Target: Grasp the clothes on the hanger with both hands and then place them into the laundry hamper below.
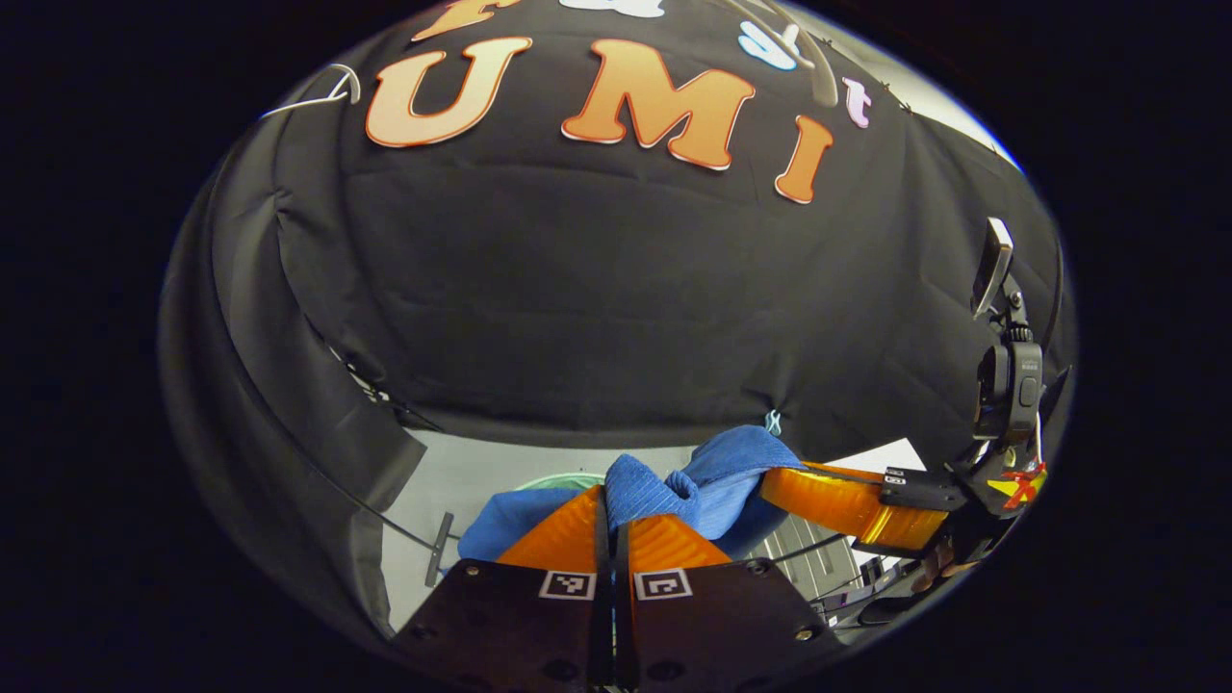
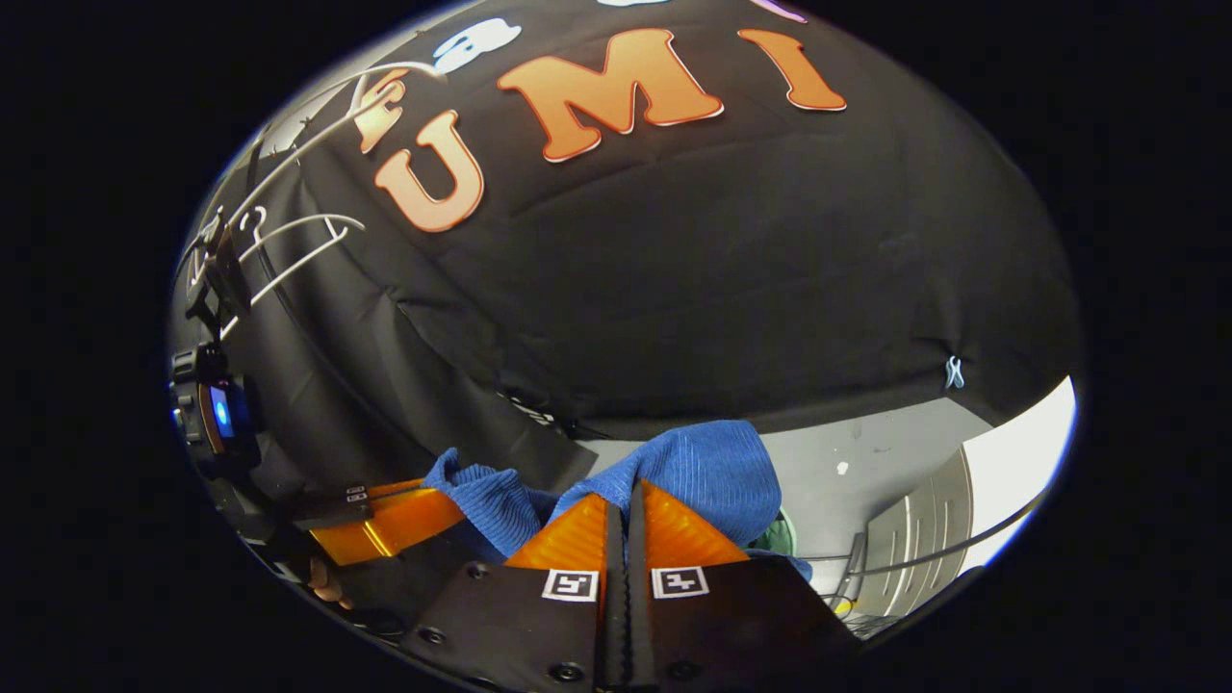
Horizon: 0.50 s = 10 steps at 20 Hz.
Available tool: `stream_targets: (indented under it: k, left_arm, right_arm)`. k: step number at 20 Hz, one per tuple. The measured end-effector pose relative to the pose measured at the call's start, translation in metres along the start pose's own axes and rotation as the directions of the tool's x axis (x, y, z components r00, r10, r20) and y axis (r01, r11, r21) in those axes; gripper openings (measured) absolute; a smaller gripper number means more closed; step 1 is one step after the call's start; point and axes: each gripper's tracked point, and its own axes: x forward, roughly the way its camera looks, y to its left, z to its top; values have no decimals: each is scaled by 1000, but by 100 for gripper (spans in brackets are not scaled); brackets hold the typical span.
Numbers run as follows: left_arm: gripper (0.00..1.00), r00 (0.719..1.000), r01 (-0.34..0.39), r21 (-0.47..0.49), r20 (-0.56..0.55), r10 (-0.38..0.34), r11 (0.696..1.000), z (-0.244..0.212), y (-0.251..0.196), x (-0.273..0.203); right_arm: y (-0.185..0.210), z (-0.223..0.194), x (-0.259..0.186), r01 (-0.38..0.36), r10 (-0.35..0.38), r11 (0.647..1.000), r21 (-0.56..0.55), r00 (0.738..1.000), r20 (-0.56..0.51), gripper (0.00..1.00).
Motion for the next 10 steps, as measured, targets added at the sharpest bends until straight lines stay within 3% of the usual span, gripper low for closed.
stream_targets:
  k: [10]
  left_arm:
    - [2,979,-30,-4,-200,28,1000,-61,19,50]
  right_arm:
    - [-37,-72,46,81,-83,997,-19,978,-191,7]
